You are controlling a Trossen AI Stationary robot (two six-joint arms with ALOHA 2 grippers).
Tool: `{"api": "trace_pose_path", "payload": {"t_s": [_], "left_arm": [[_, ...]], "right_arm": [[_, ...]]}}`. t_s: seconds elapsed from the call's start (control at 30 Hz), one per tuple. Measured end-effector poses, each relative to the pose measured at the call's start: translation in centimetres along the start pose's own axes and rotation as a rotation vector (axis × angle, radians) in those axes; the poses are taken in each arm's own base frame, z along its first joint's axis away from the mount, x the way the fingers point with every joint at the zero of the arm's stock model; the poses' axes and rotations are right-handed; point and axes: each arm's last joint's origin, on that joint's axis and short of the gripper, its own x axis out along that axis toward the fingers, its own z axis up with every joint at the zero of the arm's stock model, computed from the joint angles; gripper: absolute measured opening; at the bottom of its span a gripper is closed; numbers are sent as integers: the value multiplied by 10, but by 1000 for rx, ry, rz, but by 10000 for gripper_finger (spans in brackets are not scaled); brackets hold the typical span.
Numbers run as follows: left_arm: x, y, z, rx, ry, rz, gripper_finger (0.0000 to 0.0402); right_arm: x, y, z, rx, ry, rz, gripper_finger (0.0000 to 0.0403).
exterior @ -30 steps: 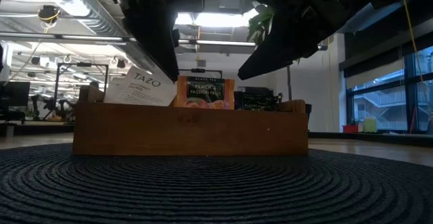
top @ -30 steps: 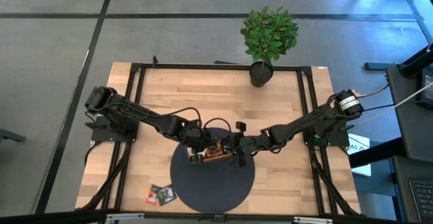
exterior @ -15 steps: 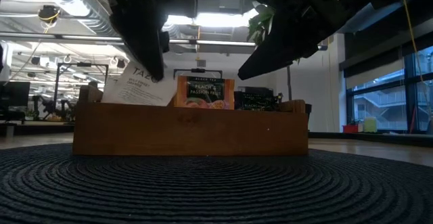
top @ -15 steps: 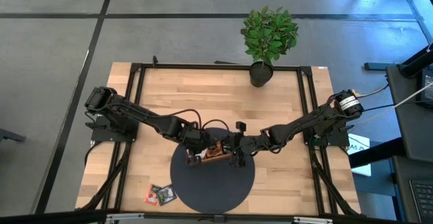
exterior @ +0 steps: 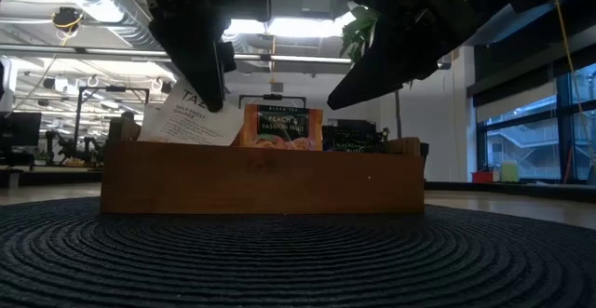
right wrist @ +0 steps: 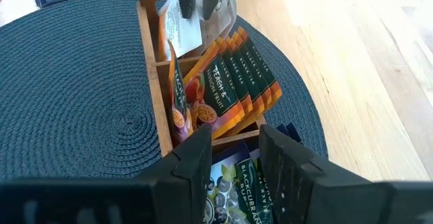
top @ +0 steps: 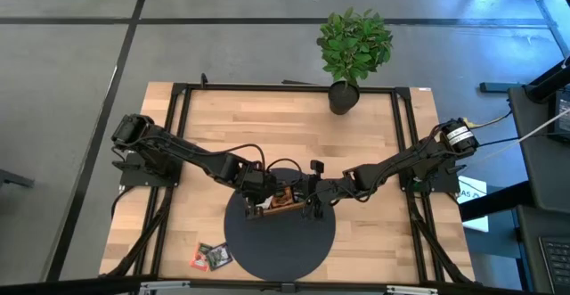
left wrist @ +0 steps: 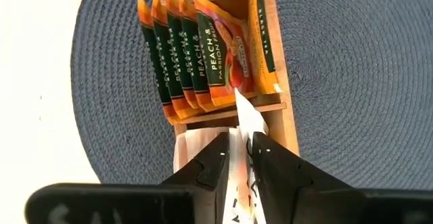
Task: Pick & Place Tea
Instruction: Put the white orange tea bag into the left section of the wooden organizer
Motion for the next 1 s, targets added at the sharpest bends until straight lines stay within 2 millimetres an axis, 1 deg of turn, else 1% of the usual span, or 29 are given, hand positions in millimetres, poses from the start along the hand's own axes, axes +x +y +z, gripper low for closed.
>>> {"api": "trace_pose_path", "payload": {"t_s": [0.13,0.27,0.33,0.67,0.8,1.0], "left_arm": [[0,1,0,21,-1,2,50],[0,1,1,50,-3,1,15],[0,1,1,54,-3,0,6],[0,1,1,73,-3,0,3],[0,-2,0,83,-13,11,3],[-16,-11,-3,82,-84,65,3]], "right_arm": [[0,0,0,0,0,0,126],[0,0,0,0,0,0,126],[0,0,0,0,0,0,126],[0,0,0,0,0,0,126],[0,0,0,-1,0,0,126],[0,0,0,0,0,0,126]]}}
